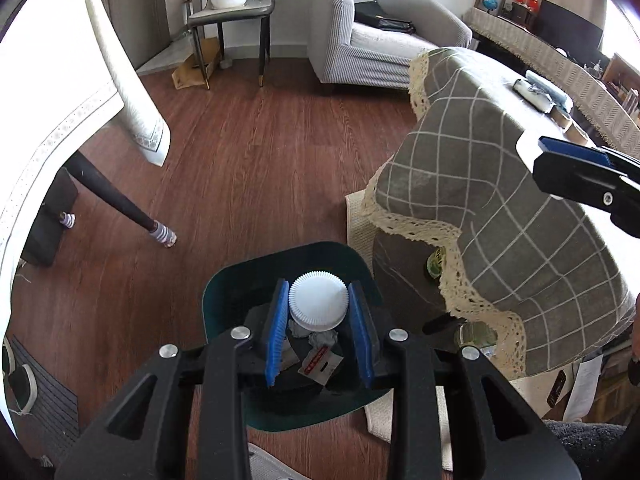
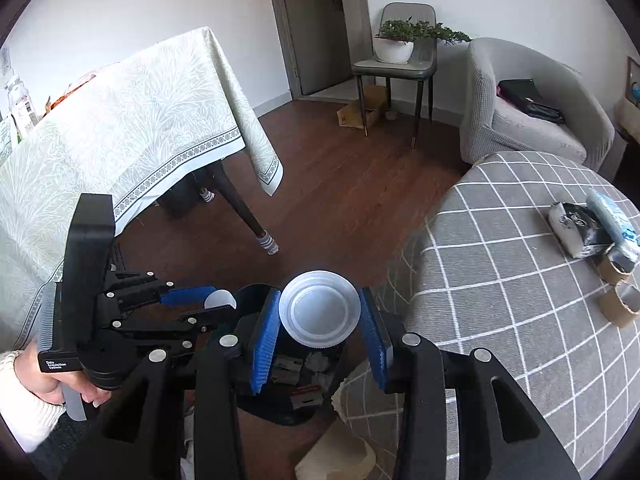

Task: Collect trash
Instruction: 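Carry the lid and cap with both tools over the green bin, then open the left tool to drop the white cap into the bin, then open the right tool to drop the white lid into the bin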

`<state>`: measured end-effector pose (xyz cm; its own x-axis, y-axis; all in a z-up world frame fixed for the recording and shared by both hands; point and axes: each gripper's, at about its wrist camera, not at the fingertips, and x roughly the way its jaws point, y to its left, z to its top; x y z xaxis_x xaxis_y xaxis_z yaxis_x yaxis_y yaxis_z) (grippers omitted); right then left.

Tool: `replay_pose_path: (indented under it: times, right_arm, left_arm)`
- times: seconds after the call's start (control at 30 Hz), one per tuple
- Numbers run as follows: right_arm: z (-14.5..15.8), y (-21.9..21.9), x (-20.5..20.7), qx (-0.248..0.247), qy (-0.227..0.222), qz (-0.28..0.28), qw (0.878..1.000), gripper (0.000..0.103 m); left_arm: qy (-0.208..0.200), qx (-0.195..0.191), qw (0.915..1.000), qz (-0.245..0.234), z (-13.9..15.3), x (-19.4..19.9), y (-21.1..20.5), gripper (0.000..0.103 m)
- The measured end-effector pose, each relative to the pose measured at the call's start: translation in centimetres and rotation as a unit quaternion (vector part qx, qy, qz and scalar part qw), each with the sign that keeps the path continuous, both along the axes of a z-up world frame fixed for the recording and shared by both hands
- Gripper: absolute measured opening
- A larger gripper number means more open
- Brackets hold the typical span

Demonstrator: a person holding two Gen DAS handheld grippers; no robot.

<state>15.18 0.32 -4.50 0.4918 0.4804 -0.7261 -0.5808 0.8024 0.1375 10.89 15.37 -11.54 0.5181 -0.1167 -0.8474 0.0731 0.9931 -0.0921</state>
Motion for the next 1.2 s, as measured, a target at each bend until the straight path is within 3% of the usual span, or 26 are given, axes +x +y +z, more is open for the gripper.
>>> replay_pose_path:
  times: [0.47, 0.53, 0.6, 0.8, 1.2]
  right_arm:
    - [-3.4, 7.0, 1.1, -0.025, 0.043, 0.044, 0.998, 0.04]
    - [-3.8, 7.7, 1.2, -0.029, 0.051, 0.047, 0.997, 0.04]
    - [-4.2, 8.1, 1.5, -0.029, 0.057, 0.05, 0.997, 0.04]
    - [-5.5, 9.5, 2.1, -0.032, 0.073, 0.051, 0.996, 0.04]
    - [-9.5, 12.3, 2.7, -0.067, 0.106, 0.06, 0.99, 0.04]
  left_arm:
    - [0.067, -0.02, 0.9974, 0.014, -4.7, -0.8, 4.4, 0.033]
    - [0.071, -0.023, 0.9971, 0.017, -5.0, -1.0, 4.9, 0.035]
    - [0.074, -0.026, 0.9968, 0.019, -5.2, -1.2, 5.3, 0.046]
    - [0.052, -0.022, 0.9982, 0.017, -4.4, -1.8, 6.4, 0.062]
    - [-0.007, -0.029, 0.9991, 0.03, -0.3, -2.9, 9.2, 0.077]
